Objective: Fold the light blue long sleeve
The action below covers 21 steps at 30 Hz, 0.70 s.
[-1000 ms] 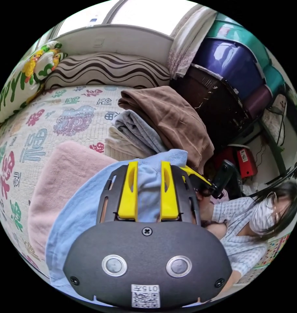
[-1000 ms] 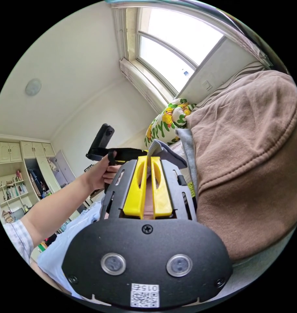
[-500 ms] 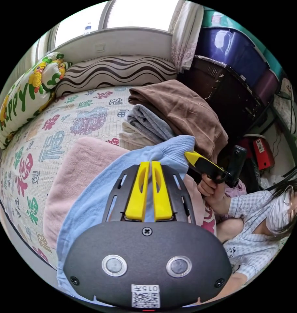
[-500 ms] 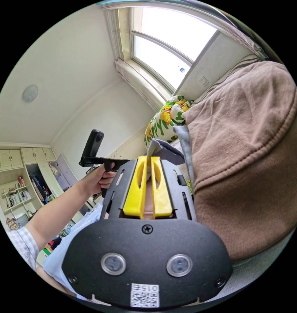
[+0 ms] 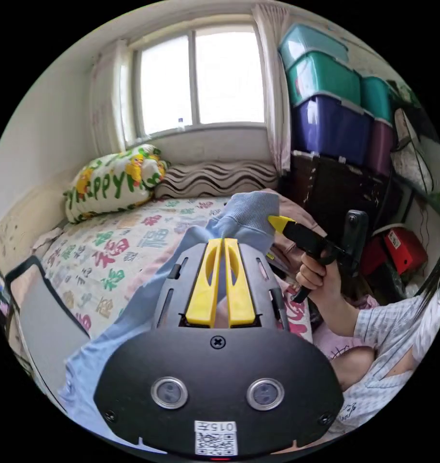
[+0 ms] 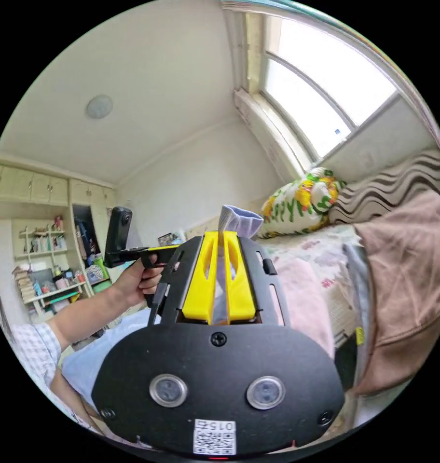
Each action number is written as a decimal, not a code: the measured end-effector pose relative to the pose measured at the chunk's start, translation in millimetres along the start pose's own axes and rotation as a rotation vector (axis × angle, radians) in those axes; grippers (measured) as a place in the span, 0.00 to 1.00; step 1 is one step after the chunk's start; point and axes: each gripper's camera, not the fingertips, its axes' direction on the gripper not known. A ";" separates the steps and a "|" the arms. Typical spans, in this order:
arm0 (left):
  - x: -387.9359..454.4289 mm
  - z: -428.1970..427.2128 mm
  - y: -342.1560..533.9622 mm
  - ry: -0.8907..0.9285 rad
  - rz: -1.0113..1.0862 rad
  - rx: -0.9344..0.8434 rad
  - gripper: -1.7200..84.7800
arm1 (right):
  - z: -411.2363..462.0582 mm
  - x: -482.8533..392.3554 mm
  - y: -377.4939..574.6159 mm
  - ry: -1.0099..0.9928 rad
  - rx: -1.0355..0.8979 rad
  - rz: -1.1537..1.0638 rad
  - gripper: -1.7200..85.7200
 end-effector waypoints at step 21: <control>-43.3 -382.0 402.6 -0.125 -0.598 -0.115 0.04 | 147.8 -432.4 294.8 -0.556 -1.036 -0.697 0.04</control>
